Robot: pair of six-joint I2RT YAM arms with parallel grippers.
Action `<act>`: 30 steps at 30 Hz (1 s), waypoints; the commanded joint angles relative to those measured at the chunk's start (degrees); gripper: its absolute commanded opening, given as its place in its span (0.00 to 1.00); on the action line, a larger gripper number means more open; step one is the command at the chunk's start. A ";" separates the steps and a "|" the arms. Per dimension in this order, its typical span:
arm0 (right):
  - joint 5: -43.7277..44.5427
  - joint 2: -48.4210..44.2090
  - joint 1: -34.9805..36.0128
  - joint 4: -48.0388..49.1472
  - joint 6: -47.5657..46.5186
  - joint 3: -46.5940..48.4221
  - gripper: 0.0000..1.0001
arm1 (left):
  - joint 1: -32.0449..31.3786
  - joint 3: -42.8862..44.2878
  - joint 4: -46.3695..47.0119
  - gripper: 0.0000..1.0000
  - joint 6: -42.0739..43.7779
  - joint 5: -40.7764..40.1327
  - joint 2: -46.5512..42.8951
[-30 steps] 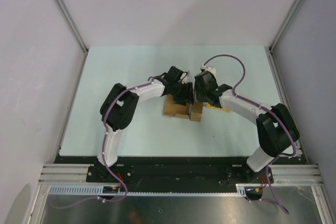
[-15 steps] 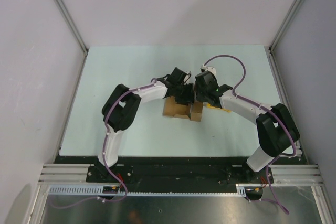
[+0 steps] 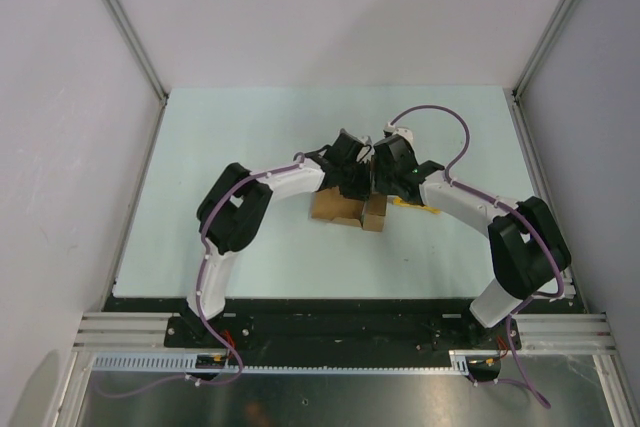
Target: Unpack the express box
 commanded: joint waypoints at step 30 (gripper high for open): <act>1.39 2.77 -2.50 -4.04 -0.58 -2.74 0.45 | 20.01 -17.93 -2.99 0.10 1.79 -7.83 -21.58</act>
